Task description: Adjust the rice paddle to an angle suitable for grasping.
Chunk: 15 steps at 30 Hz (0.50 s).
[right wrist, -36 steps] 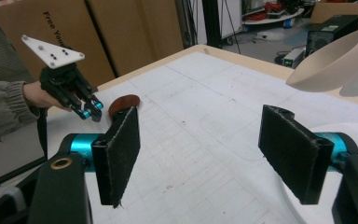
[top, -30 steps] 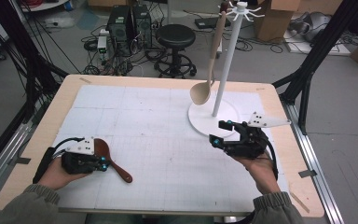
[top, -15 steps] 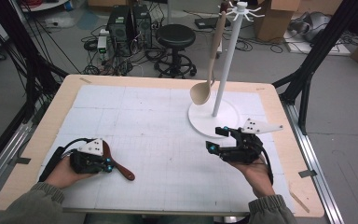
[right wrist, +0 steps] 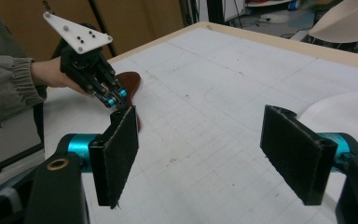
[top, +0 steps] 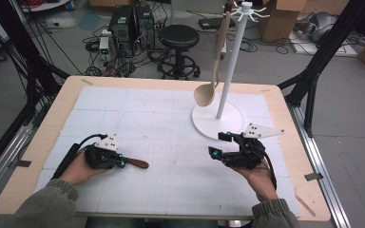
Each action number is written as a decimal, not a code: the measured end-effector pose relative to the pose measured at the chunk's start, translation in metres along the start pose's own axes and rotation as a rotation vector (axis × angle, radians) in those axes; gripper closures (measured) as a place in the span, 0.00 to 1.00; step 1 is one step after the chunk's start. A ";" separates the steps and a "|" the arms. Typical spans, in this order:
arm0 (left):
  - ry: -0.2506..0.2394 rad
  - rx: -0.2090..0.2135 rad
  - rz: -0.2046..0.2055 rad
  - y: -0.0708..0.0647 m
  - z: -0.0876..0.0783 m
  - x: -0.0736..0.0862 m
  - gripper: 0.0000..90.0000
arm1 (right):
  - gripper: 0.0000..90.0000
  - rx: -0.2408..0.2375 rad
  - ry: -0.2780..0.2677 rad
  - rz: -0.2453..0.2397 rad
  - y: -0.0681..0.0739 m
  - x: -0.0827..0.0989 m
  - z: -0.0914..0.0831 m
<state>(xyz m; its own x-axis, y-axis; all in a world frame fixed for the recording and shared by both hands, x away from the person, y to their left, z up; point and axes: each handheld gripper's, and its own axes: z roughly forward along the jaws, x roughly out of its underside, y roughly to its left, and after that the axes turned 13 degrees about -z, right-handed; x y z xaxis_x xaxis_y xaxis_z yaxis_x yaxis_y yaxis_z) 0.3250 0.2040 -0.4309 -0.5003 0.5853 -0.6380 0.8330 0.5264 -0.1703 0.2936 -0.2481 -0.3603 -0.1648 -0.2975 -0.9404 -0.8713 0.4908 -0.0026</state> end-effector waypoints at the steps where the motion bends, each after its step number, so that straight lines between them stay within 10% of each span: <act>1: 0.000 -0.003 -0.002 0.001 0.001 -0.001 0.99 | 0.30 0.000 -0.001 0.000 0.000 0.000 0.000; 15: -0.101 -0.049 -0.056 0.012 -0.005 -0.009 0.99 | 0.30 -0.010 0.010 0.007 -0.001 0.005 0.003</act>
<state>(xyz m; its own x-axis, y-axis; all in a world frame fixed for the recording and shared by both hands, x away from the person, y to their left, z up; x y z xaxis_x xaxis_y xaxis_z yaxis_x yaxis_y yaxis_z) 0.3384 0.2086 -0.4232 -0.5176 0.4900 -0.7014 0.7904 0.5877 -0.1727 0.2945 -0.2479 -0.3660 -0.1757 -0.3023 -0.9369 -0.8745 0.4849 0.0076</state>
